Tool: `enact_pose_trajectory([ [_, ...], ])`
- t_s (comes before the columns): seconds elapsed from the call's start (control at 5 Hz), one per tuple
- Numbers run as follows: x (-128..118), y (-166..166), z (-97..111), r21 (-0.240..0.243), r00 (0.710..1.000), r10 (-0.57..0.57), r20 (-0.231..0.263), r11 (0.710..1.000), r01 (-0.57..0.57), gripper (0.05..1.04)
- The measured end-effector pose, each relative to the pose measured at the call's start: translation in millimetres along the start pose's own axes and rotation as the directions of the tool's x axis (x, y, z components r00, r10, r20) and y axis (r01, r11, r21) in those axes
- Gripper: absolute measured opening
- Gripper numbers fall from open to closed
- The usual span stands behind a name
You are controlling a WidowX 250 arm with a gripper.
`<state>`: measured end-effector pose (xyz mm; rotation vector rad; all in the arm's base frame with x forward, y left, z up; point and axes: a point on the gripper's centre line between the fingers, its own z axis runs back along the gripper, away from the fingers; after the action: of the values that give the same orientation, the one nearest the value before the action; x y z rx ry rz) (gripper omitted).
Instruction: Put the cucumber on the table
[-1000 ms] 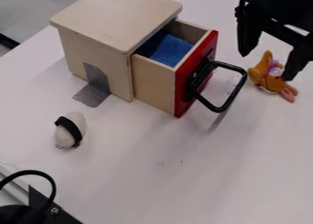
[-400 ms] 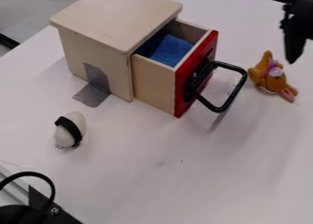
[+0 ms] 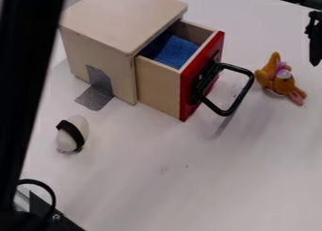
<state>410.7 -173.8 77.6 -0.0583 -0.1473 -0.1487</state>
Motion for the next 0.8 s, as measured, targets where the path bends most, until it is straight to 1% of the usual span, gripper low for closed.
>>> enact_pose_trajectory([
  [0.2,18.3,-4.2,-19.5,0.038,0.999,0.046,0.025,0.998,-0.047,1.0],
  [0.4,30.9,-17.4,-39.1,0.047,0.996,0.09,0.022,0.995,-0.091,1.0],
  [0.6,36.5,-25.6,-60.9,0.032,0.991,0.132,-0.011,0.991,-0.131,1.0],
  [0.8,39.7,-29.8,-79.4,0.052,0.988,0.143,-0.066,0.989,-0.14,1.0],
])
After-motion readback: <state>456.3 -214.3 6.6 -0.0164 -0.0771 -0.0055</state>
